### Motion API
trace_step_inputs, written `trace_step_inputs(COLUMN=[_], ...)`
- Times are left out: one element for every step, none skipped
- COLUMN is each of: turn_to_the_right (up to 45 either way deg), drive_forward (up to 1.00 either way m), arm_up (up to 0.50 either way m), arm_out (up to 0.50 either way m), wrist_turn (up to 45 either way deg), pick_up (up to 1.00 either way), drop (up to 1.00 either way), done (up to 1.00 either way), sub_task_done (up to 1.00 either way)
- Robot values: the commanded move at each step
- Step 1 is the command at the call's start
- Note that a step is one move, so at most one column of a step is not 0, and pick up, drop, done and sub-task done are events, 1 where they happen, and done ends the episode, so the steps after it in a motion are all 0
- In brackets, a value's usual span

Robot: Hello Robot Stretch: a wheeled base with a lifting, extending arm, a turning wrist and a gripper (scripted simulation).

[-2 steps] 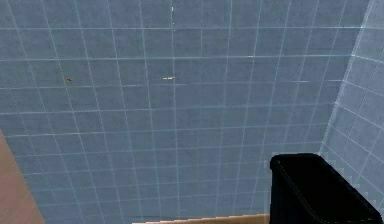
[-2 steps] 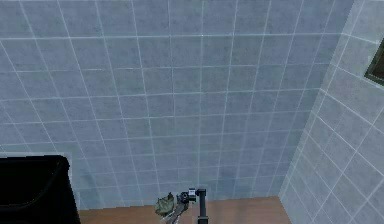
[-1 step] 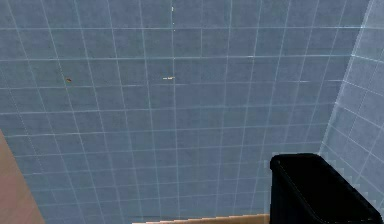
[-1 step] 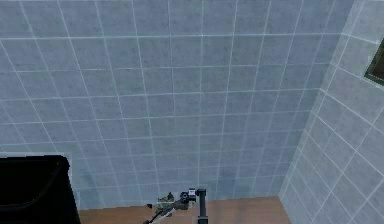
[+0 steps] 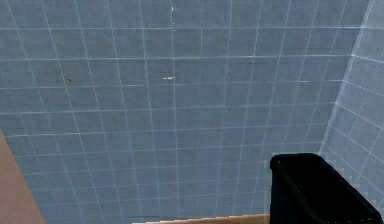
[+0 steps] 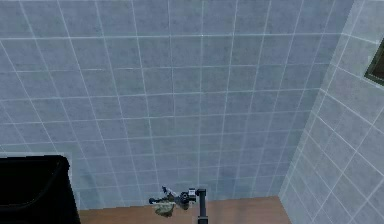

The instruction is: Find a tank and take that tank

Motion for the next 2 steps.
trace_step_inputs(turn_to_the_right=[0.0, 0.0], drive_forward=[0.00, 0.00], arm_up=[-0.30, 0.00], arm_out=[0.00, 0.00], wrist_turn=[0.0, 0.0], pick_up=[0.00, 1.00], drop=[0.00, 0.00], done=[0.00, 0.00], sub_task_done=[0.00, 0.00])
